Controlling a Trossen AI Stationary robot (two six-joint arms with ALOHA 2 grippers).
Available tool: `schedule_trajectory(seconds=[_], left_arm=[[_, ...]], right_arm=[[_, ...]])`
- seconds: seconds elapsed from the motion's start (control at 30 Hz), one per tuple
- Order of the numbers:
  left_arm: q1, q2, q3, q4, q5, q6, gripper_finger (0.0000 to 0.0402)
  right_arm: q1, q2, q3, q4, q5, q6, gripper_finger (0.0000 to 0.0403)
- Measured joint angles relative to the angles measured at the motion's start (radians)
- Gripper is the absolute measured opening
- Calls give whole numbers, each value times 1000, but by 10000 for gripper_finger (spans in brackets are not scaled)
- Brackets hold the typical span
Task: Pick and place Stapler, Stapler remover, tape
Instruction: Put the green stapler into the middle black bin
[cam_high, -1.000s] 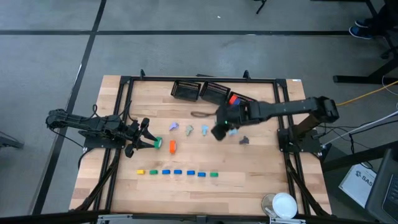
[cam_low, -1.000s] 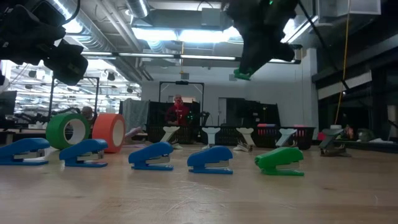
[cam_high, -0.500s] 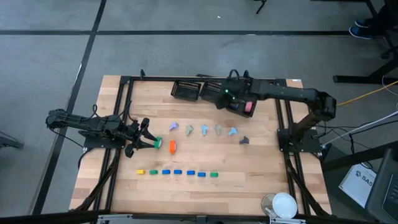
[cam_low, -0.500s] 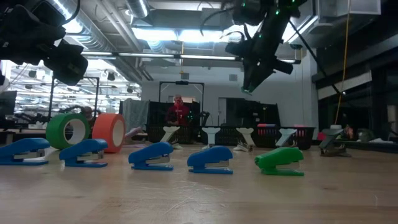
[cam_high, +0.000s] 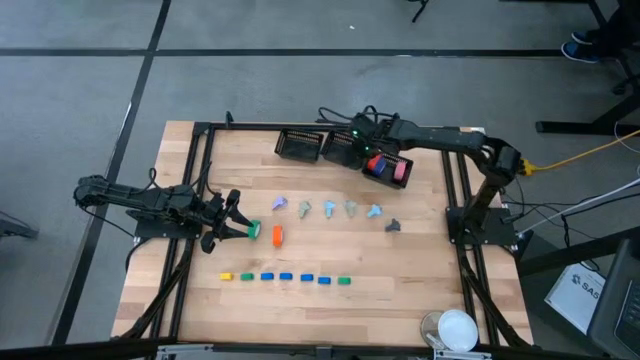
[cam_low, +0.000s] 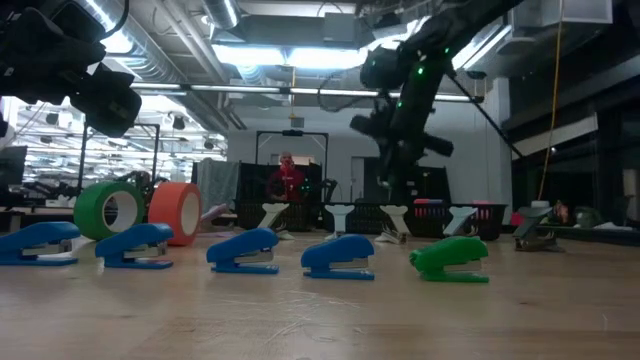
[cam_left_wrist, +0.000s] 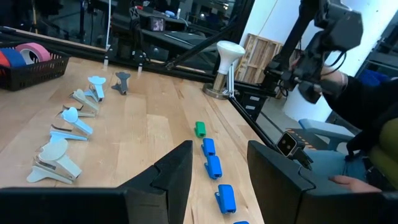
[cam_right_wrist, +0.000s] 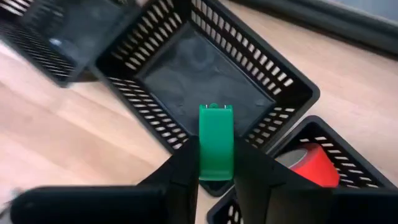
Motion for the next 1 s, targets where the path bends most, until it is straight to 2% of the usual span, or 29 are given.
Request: schedule_trajectory(seconds=[0.4, 1.0], left_arm=[[0, 0, 0, 0, 0, 0, 150], [0, 0, 0, 0, 0, 0, 150]], right_arm=[[-5, 113, 0, 47, 0, -47, 81], [-7, 124, 0, 50, -3, -75, 109]])
